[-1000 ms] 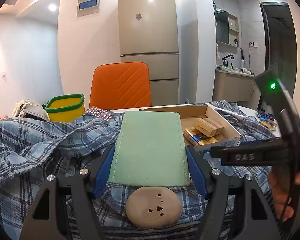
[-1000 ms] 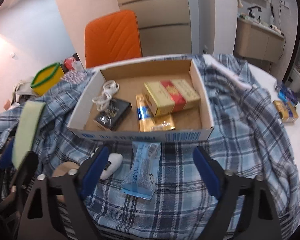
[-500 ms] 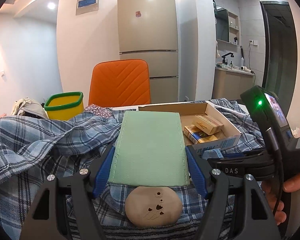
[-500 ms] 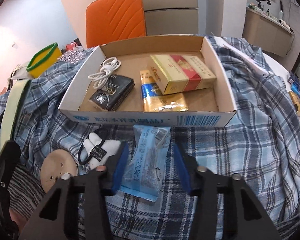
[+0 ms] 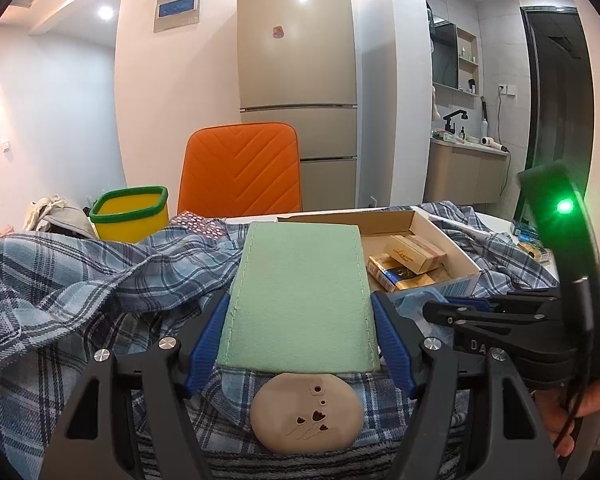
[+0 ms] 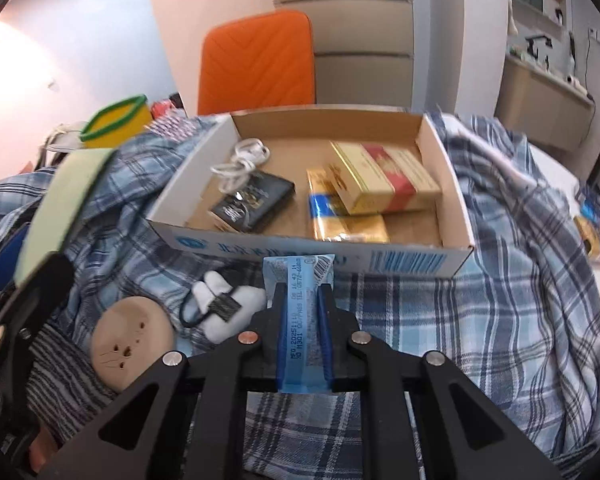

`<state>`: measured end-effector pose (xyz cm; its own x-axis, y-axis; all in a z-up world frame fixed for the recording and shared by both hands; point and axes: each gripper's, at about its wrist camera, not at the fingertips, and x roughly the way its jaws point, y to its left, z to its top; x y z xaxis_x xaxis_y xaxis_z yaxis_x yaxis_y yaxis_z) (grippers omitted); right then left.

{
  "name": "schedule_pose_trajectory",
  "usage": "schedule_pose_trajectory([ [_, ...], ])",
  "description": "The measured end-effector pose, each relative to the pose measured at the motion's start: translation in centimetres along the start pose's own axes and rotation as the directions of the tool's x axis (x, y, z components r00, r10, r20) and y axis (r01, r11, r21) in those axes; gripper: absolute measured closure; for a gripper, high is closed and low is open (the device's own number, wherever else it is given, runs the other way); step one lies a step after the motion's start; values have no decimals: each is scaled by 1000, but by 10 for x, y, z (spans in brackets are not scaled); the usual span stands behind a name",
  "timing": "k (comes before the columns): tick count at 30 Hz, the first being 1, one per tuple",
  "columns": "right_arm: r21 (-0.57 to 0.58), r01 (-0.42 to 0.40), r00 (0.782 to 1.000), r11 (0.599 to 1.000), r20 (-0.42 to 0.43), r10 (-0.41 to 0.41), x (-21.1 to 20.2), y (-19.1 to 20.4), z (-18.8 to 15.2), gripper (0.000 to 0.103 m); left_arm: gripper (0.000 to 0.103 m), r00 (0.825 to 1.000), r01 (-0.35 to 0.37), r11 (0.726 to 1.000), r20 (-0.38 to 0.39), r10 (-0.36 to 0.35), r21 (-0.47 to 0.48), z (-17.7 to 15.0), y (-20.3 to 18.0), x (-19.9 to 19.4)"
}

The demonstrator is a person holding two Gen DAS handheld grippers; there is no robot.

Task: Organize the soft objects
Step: 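Carry the green card and blue packet over the box with both grippers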

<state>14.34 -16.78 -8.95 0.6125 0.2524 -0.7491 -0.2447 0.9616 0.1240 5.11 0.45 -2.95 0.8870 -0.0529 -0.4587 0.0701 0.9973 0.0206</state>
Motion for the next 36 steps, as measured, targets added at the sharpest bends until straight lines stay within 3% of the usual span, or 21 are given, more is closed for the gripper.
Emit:
schedule_pose_trajectory([
  [8,-3,-13,983,1000,183,13,-34,2,-1,90,31,999,-4,1000,38,4,0,1,1,-7],
  [21,-15,6,959,1000,284,-1,-61,1,3,90,31,992,-30,998,120,24,46,8,-9,-35],
  [28,-3,24,943,1000,331,-21,-81,-12,20,90,31,986,-43,998,164,34,50,39,-17,-56],
  [36,-3,36,904,999,426,-32,-110,-18,68,90,31,975,-50,999,219,46,12,100,-27,-62],
])
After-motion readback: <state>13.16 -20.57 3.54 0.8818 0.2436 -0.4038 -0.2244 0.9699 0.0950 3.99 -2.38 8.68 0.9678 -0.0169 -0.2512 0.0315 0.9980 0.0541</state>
